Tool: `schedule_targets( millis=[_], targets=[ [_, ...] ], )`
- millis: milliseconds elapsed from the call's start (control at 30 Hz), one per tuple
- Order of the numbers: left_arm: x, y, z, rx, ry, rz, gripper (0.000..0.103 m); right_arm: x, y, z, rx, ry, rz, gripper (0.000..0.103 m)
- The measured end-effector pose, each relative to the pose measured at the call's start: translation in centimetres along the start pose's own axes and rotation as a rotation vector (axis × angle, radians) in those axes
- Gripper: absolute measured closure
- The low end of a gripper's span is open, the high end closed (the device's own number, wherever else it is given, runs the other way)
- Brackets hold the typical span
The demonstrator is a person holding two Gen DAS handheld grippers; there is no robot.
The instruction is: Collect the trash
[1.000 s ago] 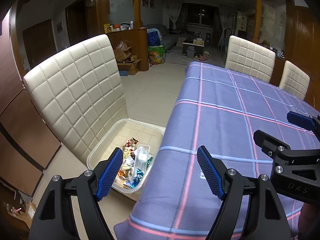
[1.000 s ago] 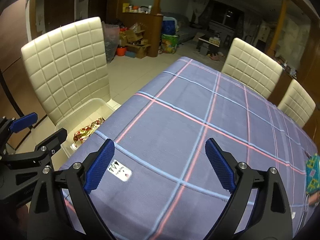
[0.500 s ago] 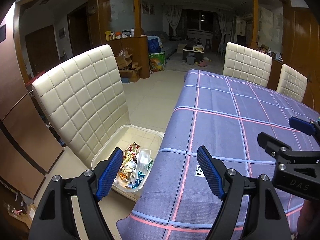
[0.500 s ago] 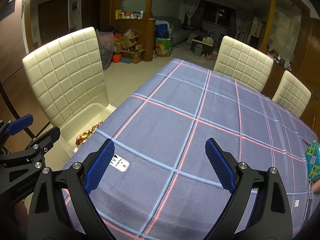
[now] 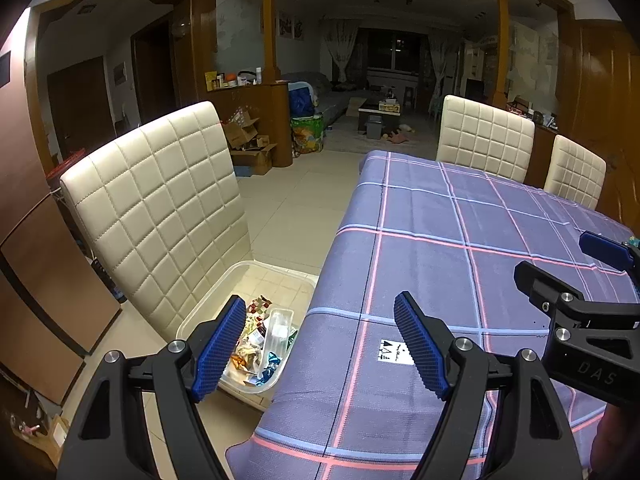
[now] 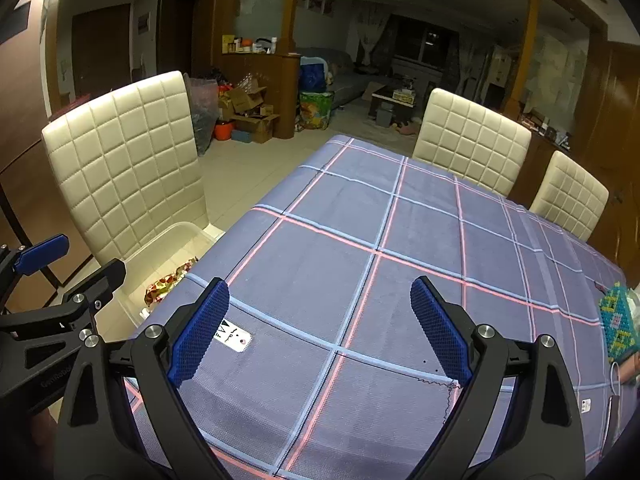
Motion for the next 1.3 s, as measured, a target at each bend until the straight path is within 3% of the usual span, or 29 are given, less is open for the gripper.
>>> schedule_targets(
  millis=[700, 933, 1300],
  targets=[
    [0.4, 0.6, -1.1, -0.007, 0.029, 0.013, 0.028, 0.3, 0.8, -1.3, -0.010, 0.034, 0.010, 0.011],
    [1.1, 0.7, -1.8, -0.011, 0.064, 0.006, 0.028, 1.4, 1.1, -2.8, -0.020, 0.105, 0.026, 0.010],
    [1.7, 0.9, -2.9, -0.009, 0.099, 0.009, 0.028, 1.8, 0.8, -3.9, -0.015, 0.131, 0.024, 0.010]
  ],
)
Point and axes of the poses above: each gripper's, at about its wrist camera, not at the fingertips, and z roughly the way its jaws point, y to its right, x to its top, the point moved 10 cm from there along z, roughly the way its jaws point, and after that the axes turned 10 degrees about z, right-handed, at the moved point
